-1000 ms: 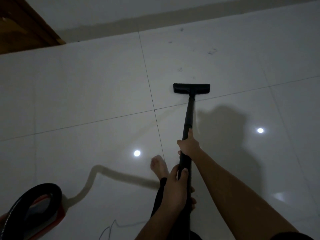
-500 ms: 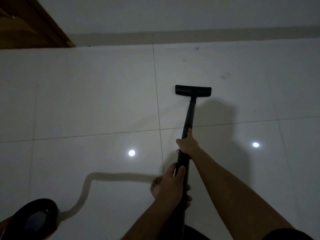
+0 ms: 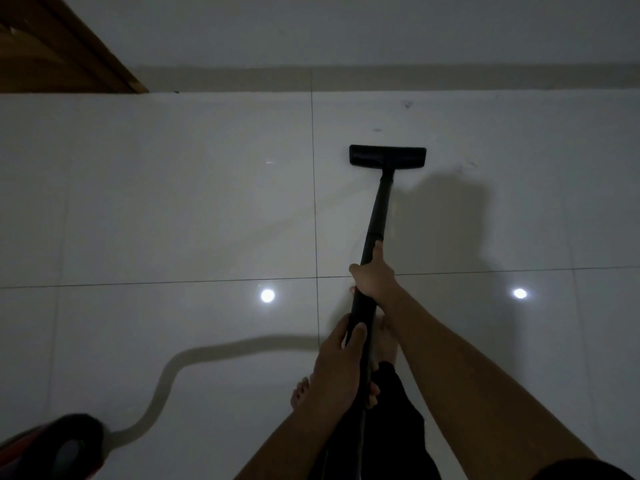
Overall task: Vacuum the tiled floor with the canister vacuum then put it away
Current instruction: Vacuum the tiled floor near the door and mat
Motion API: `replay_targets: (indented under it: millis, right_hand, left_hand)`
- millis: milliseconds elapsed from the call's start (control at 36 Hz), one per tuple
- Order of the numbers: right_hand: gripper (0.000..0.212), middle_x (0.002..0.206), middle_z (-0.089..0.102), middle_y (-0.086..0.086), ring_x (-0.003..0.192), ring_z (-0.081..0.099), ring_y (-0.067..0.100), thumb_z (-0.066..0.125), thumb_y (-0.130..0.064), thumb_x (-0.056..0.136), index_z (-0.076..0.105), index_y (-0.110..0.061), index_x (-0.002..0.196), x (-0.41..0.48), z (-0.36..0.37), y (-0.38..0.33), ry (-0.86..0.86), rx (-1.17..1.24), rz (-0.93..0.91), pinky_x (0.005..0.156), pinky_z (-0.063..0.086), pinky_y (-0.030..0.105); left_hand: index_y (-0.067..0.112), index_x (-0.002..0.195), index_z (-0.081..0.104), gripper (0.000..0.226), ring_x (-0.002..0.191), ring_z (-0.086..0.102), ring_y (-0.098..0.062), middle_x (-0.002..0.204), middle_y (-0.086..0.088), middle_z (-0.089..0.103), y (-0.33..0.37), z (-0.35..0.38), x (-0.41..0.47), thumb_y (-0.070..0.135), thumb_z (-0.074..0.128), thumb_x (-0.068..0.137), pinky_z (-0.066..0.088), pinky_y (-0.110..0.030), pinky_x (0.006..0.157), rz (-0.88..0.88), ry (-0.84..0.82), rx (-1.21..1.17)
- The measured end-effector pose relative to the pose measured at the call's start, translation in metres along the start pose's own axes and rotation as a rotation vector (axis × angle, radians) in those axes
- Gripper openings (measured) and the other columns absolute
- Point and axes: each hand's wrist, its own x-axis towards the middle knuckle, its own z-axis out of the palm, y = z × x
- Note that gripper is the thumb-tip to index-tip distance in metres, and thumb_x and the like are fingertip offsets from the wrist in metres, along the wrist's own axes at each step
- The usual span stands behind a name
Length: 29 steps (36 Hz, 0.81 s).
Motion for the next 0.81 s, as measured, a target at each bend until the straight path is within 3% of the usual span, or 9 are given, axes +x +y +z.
replay_targets:
  millis: [167,250,306,500,694,806]
  right_hand:
    - [0.081,0.119,0.053,0.016,0.061,0.057,0.018,0.047,-0.009,0.095,-0.004,-0.034,0.153,0.024,-0.03,-0.025,-0.014,-0.017,-0.021,0.058,0.053,0.027]
    - [0.081,0.119,0.053,0.015,0.059,0.057,0.018,0.046,-0.009,0.095,-0.004,-0.034,0.153,0.032,-0.044,-0.036,-0.008,-0.027,-0.037,0.058,0.054,0.027]
    - [0.08,0.12,0.053,0.015,0.057,0.057,0.017,0.046,-0.01,0.095,-0.003,-0.033,0.153,0.038,-0.054,-0.044,-0.005,-0.042,-0.05,0.058,0.054,0.027]
    - [0.078,0.123,0.051,0.016,0.06,0.056,0.017,0.046,-0.009,0.096,-0.001,-0.03,0.154,0.055,-0.084,-0.07,0.006,-0.06,-0.095,0.063,0.055,0.028]
    - [0.078,0.102,0.047,0.009,0.06,0.056,0.017,0.047,-0.009,0.096,0.0,-0.029,0.154,0.071,-0.114,-0.09,0.03,-0.068,-0.106,0.072,0.057,0.033]
    - [0.078,0.109,0.05,0.012,0.058,0.056,0.016,0.048,-0.01,0.095,0.0,-0.029,0.154,0.078,-0.129,-0.098,0.041,-0.075,-0.107,0.06,0.053,0.028]
  left_hand:
    - [0.025,0.117,0.054,0.023,0.039,0.048,-0.016,0.067,-0.007,0.056,0.032,0.027,0.02,0.029,0.039,0.099,0.042,-0.022,0.035,-0.026,0.025,-0.048]
    - [0.034,0.095,0.056,0.018,0.038,0.047,-0.015,0.054,0.001,0.057,0.046,0.04,0.027,0.027,0.04,0.099,0.04,-0.02,0.034,-0.023,0.018,-0.117]
    - [0.035,0.091,0.056,0.02,0.035,0.045,-0.014,0.044,0.006,0.055,0.056,0.049,0.034,0.026,0.041,0.099,0.038,-0.019,0.033,-0.029,0.017,-0.162]
    - [0.025,0.122,0.052,0.026,0.033,0.049,-0.013,0.062,-0.009,0.054,0.082,0.073,0.058,0.029,0.042,0.098,0.041,-0.019,0.035,-0.033,0.051,-0.143]
    - [0.023,0.13,0.047,0.033,0.031,0.049,-0.008,0.064,-0.009,0.054,0.107,0.097,0.079,0.029,0.04,0.099,0.041,-0.017,0.034,-0.02,0.04,-0.101]
    - [0.024,0.133,0.046,0.035,0.033,0.049,-0.01,0.065,-0.009,0.055,0.117,0.109,0.087,0.03,0.039,0.099,0.041,-0.017,0.035,-0.021,0.024,-0.121]
